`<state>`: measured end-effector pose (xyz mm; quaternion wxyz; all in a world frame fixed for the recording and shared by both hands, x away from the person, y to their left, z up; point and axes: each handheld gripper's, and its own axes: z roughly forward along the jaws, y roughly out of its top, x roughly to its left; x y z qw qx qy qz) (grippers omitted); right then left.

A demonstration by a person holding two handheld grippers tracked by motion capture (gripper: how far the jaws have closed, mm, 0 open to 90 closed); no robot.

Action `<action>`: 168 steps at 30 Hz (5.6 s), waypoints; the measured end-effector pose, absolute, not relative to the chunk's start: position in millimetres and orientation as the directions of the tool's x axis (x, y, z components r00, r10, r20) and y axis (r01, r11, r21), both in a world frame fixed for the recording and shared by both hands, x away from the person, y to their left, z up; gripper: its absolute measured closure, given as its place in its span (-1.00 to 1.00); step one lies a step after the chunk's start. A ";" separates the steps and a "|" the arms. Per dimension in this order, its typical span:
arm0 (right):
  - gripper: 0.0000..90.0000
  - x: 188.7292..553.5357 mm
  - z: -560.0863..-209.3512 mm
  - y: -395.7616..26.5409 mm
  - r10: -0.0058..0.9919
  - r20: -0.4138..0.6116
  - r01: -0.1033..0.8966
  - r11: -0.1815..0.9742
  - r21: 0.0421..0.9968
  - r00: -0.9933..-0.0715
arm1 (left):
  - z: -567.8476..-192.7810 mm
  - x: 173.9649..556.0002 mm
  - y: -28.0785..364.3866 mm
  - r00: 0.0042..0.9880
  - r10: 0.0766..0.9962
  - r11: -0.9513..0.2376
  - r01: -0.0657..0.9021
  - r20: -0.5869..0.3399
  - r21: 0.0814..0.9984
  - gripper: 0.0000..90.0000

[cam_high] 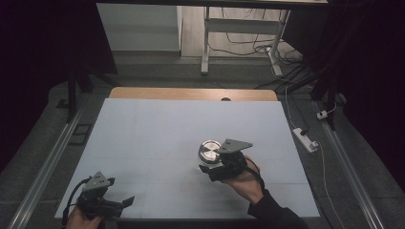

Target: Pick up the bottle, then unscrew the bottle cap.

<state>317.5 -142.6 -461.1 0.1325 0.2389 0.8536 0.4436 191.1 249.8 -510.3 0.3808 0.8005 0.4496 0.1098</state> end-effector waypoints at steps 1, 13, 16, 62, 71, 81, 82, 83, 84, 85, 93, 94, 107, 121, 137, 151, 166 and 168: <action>-0.67 317.3 -461.1 -141.7 0.524 -0.013 0.291 0.493 0.820 -0.852 | -509.7 191.5 248.8 0.573 0.803 -0.305 0.636 -0.168 0.709 -1.00; -0.67 317.9 -459.9 -134.7 0.508 -0.008 0.285 0.497 0.820 -0.862 | -500.1 202.3 239.6 0.614 0.770 -0.322 0.609 -0.174 0.725 -1.00; -0.67 318.0 -459.5 -132.8 0.502 -0.004 0.285 0.498 0.819 -0.865 | -497.0 206.4 237.3 0.631 0.754 -0.323 0.598 -0.182 0.733 -1.00; -0.67 306.1 -463.0 -103.9 0.298 0.034 0.200 0.545 0.814 -0.954 | -436.3 322.8 128.6 0.988 0.114 -0.490 0.150 -0.108 0.858 -0.92; -0.67 301.6 -464.1 -99.6 0.254 0.033 0.176 0.564 0.807 -0.967 | -435.2 324.9 114.6 0.996 0.031 -0.501 0.093 -0.089 0.860 -0.77; -0.67 304.2 -463.7 -101.0 0.310 0.015 0.196 0.564 0.802 -0.951 | -434.8 316.1 105.3 0.984 0.172 -0.509 0.135 -0.053 0.850 -0.59; -0.67 304.4 -463.3 -101.6 0.319 0.017 0.203 0.561 0.803 -0.948 | -434.1 314.5 103.8 0.980 0.195 -0.508 0.142 -0.047 0.850 -0.59; -0.67 304.8 -462.8 -102.4 0.330 0.011 0.205 0.560 0.803 -0.944 | -433.3 312.8 101.9 0.975 0.221 -0.507 0.148 -0.038 0.849 -0.58; -0.67 305.7 -462.4 -103.1 0.337 0.001 0.201 0.561 0.803 -0.942 | -432.4 310.9 99.8 0.968 0.250 -0.506 0.159 -0.032 0.848 -0.58; -0.67 306.0 -462.0 -103.6 0.352 0.002 0.211 0.556 0.804 -0.936 | -431.5 308.7 97.4 0.959 0.282 -0.503 0.167 -0.022 0.848 -0.58; -0.67 309.1 -459.6 -107.6 0.419 -0.003 0.240 0.528 0.815 -0.908 | -425.1 298.7 85.1 0.915 0.403 -0.501 0.200 0.022 0.842 -0.60; -0.67 308.8 -458.7 -107.5 0.417 -0.005 0.237 0.526 0.817 -0.909 | -425.1 299.3 86.7 0.919 0.394 -0.493 0.203 0.009 0.846 -0.61; -0.67 311.5 -455.4 -112.1 0.431 -0.001 0.241 0.507 0.827 -0.902 | -415.3 304.2 118.8 0.959 0.276 -0.420 0.183 -0.067 0.889 -0.59; -0.67 297.9 -454.7 -101.0 0.271 0.058 0.196 0.518 0.832 -0.961 | -418.9 307.8 127.9 0.994 0.102 -0.468 0.073 -0.028 0.881 -0.76; -0.67 297.5 -454.0 -100.2 0.319 0.048 0.221 0.531 0.818 -0.946 | -424.3 300.5 105.2 0.969 0.246 -0.493 0.140 -0.017 0.859 -0.57; -0.67 300.5 -448.6 -107.7 0.325 0.046 0.214 0.503 0.837 -0.945 | -410.5 302.3 117.7 0.969 0.231 -0.406 0.174 -0.083 0.897 -0.80; -0.67 291.6 -456.1 -95.3 0.263 0.026 0.176 0.567 0.804 -0.964 | -424.2 300.8 112.7 0.991 0.136 -0.520 0.080 -0.010 0.850 -0.55; -0.67 293.7 -456.7 -96.3 0.282 0.010 0.177 0.576 0.798 -0.959 | -425.8 300.8 109.7 0.986 0.168 -0.517 0.098 -0.012 0.850 -0.55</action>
